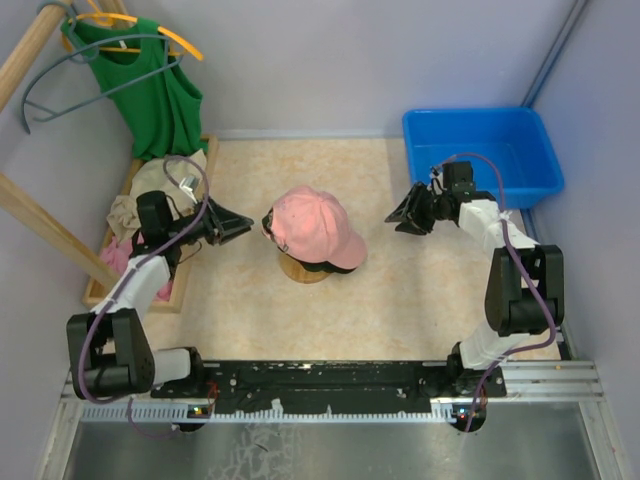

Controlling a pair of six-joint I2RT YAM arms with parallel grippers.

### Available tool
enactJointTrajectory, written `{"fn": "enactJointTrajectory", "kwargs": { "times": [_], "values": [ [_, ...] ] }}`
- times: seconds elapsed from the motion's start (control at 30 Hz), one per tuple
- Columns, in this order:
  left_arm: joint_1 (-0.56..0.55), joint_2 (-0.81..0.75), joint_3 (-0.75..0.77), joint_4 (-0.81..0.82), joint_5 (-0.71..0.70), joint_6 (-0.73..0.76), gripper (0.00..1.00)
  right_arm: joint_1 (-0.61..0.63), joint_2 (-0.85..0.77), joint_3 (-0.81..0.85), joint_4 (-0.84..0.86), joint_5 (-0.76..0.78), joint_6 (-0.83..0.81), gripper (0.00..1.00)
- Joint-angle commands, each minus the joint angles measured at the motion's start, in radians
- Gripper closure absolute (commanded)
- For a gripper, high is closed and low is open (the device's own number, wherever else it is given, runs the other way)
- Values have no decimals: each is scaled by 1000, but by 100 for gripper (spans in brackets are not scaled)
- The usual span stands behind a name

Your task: Stack the hats

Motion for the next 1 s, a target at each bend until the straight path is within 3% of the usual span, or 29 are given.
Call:
{"fn": "enactJointTrajectory", "kwargs": {
  "times": [0.0,0.23,0.33,0.37,0.4,0.47,0.53,0.77,0.87,0.97],
  "values": [
    [65,-43,55,-108,-87,142,53,1,-60,58,-19,-4,-25,58],
    [119,-97,40,-69,-300,240,47,1,-202,25,-80,47,-74,56],
    [122,-112,29,-44,-403,288,41,1,-263,-7,-116,64,-114,47],
    [123,-114,24,-31,-431,310,16,1,-282,-20,-127,71,-130,43],
    [122,-117,15,-23,-464,335,3,2,-305,-37,-132,81,-144,36],
    [122,-122,3,-27,-508,403,1,2,-356,-66,-138,112,-169,23],
    [122,-130,-11,-58,-595,454,1,2,-393,-87,-151,154,-205,3],
    [122,-84,-118,42,-915,521,0,2,-490,-105,-153,247,-253,1],
    [123,-8,-214,300,-741,788,1,2,-485,-106,-152,244,-244,1],
    [122,70,-277,465,-649,813,0,2,-480,-109,-157,261,-245,1]
  ]
}}
